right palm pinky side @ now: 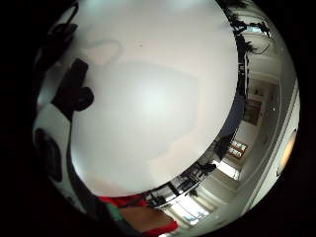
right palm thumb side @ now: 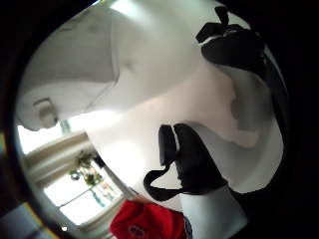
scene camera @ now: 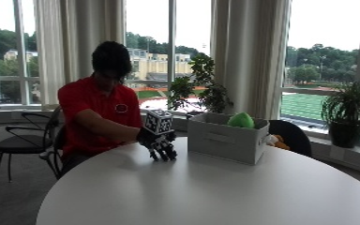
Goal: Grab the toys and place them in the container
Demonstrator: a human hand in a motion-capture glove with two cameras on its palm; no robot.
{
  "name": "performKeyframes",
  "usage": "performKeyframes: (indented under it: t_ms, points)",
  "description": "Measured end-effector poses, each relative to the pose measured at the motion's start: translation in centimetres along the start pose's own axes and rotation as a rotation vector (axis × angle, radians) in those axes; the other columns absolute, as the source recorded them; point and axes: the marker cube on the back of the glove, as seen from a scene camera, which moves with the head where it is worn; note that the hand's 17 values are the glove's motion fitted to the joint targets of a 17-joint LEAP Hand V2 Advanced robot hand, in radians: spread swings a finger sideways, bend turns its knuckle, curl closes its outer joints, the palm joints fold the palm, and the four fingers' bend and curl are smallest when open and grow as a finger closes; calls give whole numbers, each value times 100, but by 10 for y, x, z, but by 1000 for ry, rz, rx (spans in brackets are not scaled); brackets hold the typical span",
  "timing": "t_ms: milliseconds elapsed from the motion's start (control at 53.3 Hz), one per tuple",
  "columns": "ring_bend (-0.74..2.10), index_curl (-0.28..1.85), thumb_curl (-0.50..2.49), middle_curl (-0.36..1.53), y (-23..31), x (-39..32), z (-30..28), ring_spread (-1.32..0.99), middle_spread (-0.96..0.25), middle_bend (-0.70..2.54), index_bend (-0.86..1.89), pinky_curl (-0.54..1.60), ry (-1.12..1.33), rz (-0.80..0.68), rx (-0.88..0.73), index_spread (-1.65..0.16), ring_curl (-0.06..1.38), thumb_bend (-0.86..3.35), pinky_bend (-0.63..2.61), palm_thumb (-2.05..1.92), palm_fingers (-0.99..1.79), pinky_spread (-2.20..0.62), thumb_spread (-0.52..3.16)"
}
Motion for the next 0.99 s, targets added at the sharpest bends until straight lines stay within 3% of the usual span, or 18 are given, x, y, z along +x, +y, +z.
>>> performKeyframes:
  t_ms: [995]
  points:
    - [37, 44, 30, 33, 4, -3, 4, -49, -31, 18, 19, 34, 21, -24, 1, -47, 33, -1, 88, 7, 37, -26, 130]
